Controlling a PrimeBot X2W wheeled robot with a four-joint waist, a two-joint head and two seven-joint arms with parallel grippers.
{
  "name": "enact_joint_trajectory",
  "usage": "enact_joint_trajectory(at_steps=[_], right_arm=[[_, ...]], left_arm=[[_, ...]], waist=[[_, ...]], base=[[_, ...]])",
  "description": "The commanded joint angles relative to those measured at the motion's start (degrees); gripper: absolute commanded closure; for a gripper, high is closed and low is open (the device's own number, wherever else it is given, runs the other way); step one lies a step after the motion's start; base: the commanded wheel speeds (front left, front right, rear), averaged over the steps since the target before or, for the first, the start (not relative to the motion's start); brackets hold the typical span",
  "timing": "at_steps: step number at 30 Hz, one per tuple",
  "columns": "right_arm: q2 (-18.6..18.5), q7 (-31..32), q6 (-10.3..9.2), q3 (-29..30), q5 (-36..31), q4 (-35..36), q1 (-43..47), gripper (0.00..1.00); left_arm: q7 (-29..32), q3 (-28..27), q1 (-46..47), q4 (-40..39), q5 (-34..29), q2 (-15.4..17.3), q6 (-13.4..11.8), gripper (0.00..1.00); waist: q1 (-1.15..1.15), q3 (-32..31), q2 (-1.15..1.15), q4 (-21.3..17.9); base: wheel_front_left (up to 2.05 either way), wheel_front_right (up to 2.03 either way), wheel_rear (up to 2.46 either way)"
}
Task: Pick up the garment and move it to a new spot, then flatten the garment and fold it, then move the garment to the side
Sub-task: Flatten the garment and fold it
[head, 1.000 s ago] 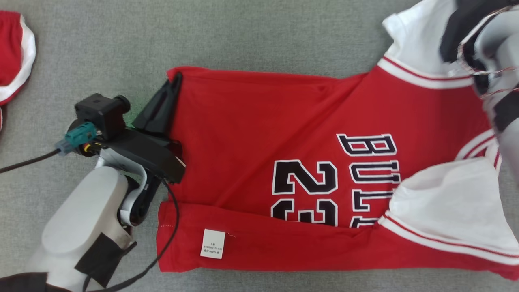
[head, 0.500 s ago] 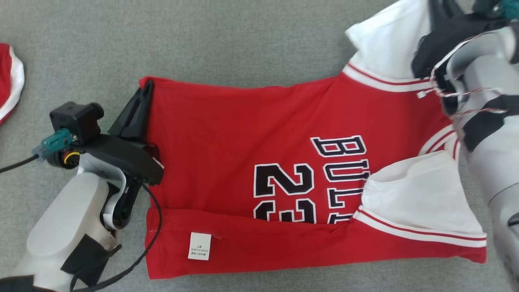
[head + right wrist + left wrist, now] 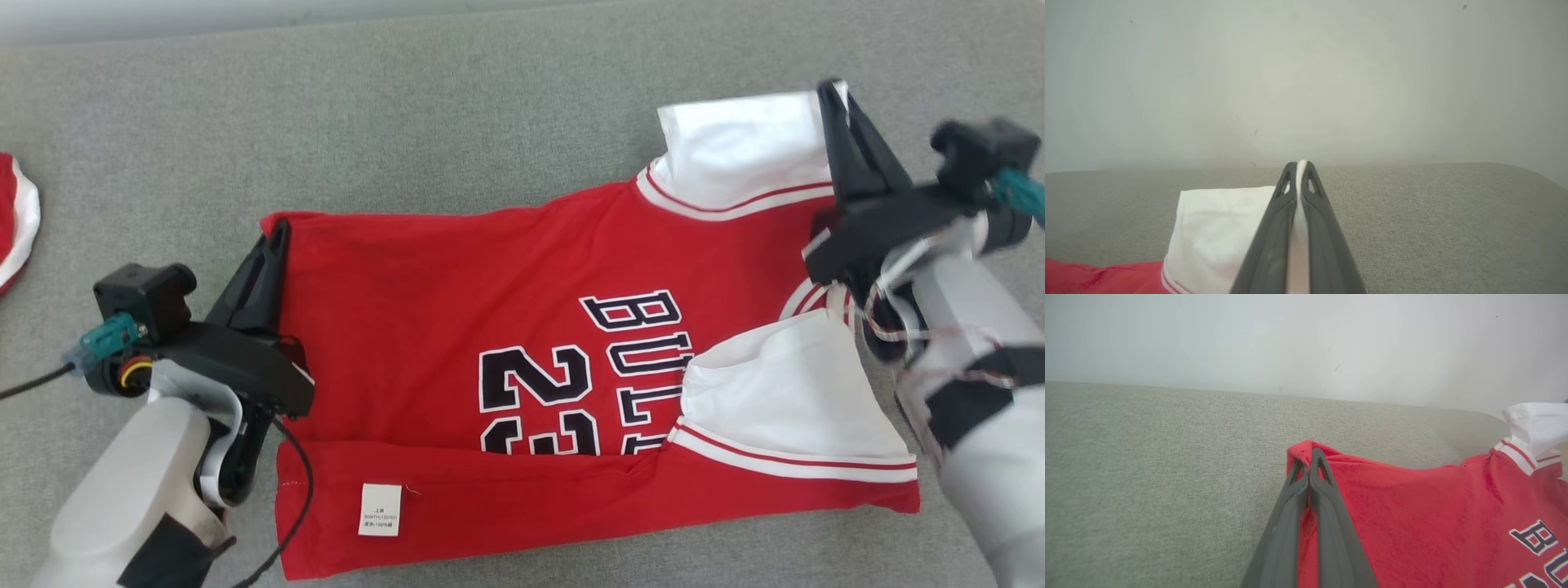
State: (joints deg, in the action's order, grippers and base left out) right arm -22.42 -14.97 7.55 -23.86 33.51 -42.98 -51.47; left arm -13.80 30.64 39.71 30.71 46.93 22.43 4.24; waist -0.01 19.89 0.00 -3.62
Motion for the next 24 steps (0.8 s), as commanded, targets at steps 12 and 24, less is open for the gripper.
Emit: enact_joint_trajectory(at_steps=[12,24], right_arm=[[-1.4,-0.3,-0.14,7.1,6.4,17.9,23.4,1.00],[-0.1,0.6,-0.14,13.4,7.9,28.6,39.7,1.00]], left_arm=[[-1.2,-1.0,-6.0,-1.9,0.5,-0.5,-0.9,1.00],[-1.4,-2.0,-14.0,-6.4,-1.7,-2.2,-1.8,1.00]], waist=[[0.01,-3.3,0.00,-0.1],[0.01,-6.9,0.00,1.3]], base=[[0.00,0.00,0.00],[0.00,0.00,0.00]])
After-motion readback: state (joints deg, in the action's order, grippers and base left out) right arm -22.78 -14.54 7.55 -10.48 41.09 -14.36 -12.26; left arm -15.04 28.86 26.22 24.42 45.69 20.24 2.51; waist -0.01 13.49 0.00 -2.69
